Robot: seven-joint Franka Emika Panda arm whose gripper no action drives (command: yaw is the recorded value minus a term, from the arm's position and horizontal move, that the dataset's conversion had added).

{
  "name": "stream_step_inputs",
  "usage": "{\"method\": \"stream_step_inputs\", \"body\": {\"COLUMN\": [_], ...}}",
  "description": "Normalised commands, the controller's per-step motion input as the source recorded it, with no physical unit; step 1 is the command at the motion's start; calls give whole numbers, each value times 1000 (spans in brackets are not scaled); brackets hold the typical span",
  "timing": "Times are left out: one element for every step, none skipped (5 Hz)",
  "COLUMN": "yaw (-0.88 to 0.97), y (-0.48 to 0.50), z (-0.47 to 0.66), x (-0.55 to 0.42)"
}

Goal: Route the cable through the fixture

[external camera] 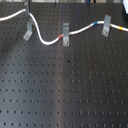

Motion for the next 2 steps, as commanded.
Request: {"method": "stream_step_inputs", "body": {"yaw": [126, 51], "y": [198, 154], "z": [88, 154], "x": [-59, -175]}}
